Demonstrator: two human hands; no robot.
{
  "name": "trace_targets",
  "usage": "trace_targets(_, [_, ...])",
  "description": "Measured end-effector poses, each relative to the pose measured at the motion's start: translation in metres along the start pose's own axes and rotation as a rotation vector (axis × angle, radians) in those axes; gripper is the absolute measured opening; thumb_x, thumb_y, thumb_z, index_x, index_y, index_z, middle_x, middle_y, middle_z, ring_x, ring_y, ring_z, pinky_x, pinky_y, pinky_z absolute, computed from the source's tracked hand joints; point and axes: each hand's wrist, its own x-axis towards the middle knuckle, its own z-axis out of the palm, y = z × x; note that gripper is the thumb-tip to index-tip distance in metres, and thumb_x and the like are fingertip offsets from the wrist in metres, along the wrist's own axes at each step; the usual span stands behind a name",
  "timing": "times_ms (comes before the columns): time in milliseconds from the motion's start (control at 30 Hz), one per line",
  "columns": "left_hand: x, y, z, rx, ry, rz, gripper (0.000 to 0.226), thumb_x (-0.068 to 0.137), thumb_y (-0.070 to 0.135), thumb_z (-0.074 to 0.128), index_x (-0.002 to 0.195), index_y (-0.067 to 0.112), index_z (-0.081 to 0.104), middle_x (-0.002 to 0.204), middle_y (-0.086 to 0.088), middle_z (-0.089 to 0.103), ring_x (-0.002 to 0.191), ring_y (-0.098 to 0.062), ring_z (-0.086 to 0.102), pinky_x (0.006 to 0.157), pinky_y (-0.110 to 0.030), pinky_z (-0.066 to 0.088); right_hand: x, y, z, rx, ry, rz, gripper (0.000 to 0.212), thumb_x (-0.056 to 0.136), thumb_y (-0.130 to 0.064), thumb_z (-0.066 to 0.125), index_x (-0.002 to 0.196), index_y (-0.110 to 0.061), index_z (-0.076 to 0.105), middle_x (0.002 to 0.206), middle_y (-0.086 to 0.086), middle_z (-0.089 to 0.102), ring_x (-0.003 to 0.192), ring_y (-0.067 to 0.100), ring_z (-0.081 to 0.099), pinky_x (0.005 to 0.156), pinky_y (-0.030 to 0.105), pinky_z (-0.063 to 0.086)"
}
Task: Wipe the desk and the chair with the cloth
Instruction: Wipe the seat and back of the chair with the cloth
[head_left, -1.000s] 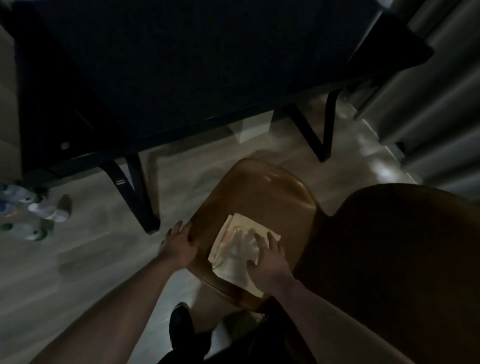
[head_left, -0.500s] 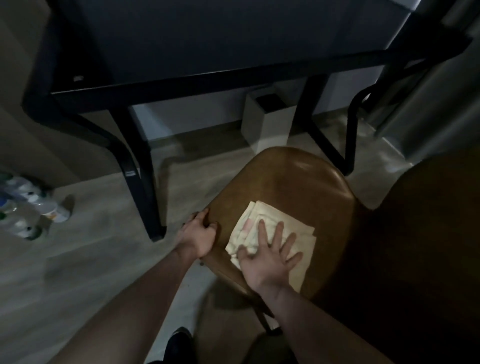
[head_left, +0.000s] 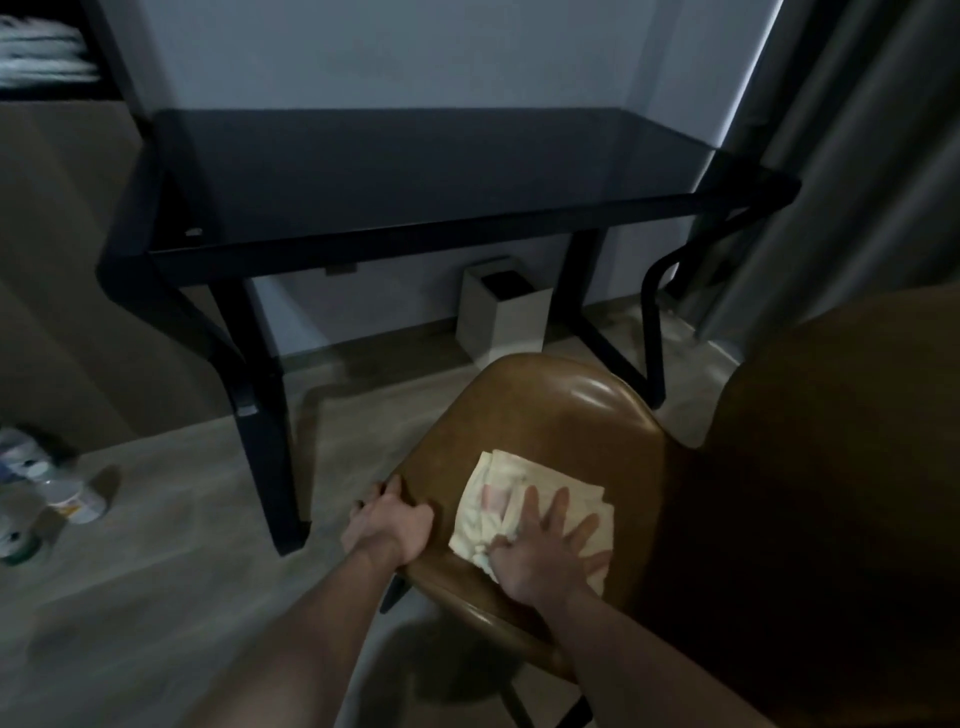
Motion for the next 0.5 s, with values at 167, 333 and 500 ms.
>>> trace_targets(167, [0.011,-0.001,0.005,-0.005,0.049,0.020,0.077,0.094,0.054,0.043,0.166,0.036,0.021,0.173,0.003,0.022,0.153,-0.034,0.029,0.119,-0.046,0.033,0.042,-0.003,0.003,-0.011,0.114,-0.011,0.081,0.104,-0.067,0.024,0.166,-0.035,-0.018,0.172,0.008,-0.030,0.152,0.056,-0.028,0.116,0.082,-0.008])
trace_targets(333, [0.017,-0.003,0.009,-0.009,0.068,0.015,0.075,0.096,0.056,0.042,0.165,0.037,0.022,0.173,0.007,0.020,0.154,-0.034,0.026,0.120,-0.045,0.032,0.096,-0.008,-0.020,0.028,0.189,0.026,0.102,0.085,-0.095,0.017,0.165,-0.040,-0.015,0.173,0.006,-0.026,0.152,0.055,-0.029,0.112,0.083,-0.011])
trace_targets(500, [0.019,-0.001,0.008,-0.002,0.082,0.006,0.074,0.096,0.057,0.042,0.165,0.036,0.025,0.172,0.007,0.022,0.154,-0.034,0.026,0.119,-0.044,0.031,0.112,-0.017,-0.034,0.027,0.173,0.034,0.106,0.083,-0.094,0.030,0.165,-0.042,-0.011,0.174,0.005,-0.024,0.153,0.053,-0.028,0.112,0.083,-0.011])
